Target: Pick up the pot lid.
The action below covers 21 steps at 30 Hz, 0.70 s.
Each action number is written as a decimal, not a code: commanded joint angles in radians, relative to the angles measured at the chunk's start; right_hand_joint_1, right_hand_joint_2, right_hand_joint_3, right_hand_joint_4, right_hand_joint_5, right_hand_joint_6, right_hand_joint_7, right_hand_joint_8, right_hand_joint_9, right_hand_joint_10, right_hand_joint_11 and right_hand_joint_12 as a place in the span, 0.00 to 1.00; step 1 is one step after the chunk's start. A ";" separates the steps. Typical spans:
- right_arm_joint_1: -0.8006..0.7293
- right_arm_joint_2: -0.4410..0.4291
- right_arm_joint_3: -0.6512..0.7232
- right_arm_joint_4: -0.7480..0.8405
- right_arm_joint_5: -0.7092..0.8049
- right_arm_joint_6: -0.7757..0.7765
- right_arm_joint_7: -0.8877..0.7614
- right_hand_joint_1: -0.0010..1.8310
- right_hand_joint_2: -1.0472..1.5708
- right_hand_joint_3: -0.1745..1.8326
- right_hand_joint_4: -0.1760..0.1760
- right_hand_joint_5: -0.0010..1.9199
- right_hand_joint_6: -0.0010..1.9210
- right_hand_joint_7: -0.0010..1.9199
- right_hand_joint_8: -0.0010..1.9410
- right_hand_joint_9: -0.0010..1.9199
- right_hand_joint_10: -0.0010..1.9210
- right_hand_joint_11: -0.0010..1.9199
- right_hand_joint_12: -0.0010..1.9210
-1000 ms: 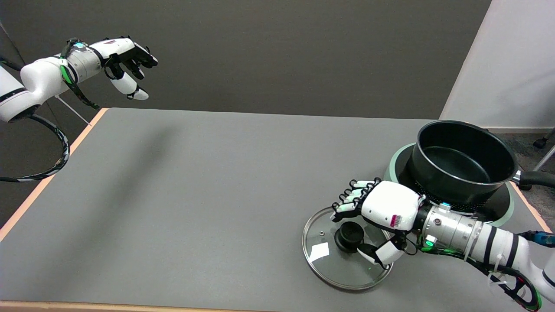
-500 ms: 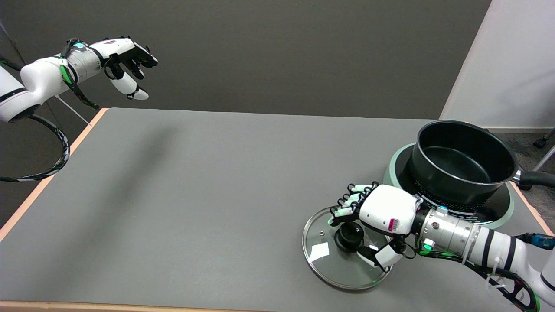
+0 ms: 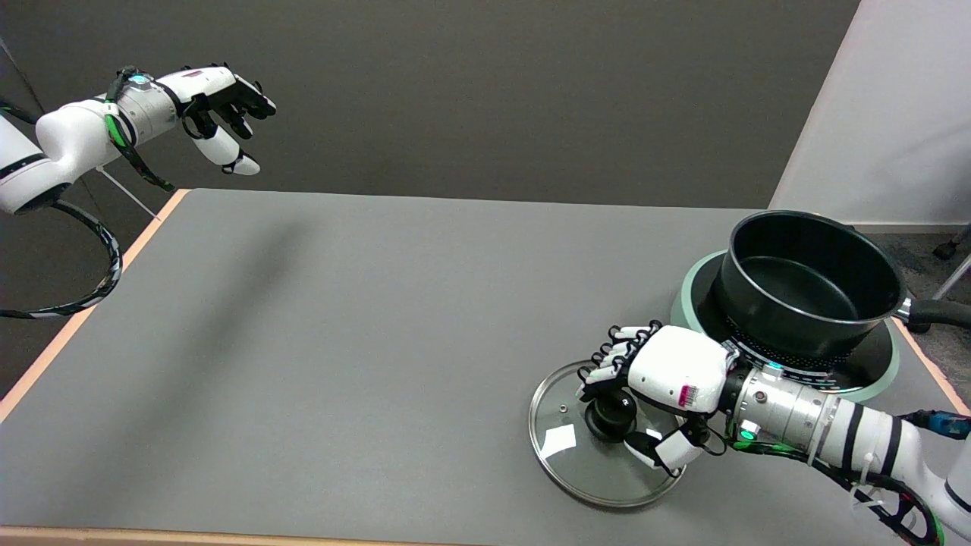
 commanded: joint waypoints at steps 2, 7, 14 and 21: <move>-0.003 -0.002 -0.003 0.002 -0.001 0.004 0.000 0.52 0.62 0.55 0.80 0.35 0.22 0.40 0.14 0.36 0.29 0.22 0.55; -0.003 -0.003 -0.003 0.001 -0.001 0.001 0.000 0.50 0.63 0.52 0.80 0.37 0.29 0.46 0.20 0.39 0.33 0.23 0.57; -0.005 -0.004 -0.003 0.001 -0.001 -0.004 0.000 0.50 0.65 0.50 0.81 0.40 0.42 0.47 0.35 0.43 0.39 0.26 0.59; -0.003 -0.004 -0.003 0.002 -0.001 -0.015 0.000 0.65 0.81 0.22 0.55 0.40 0.69 0.48 0.60 0.43 0.54 0.29 0.65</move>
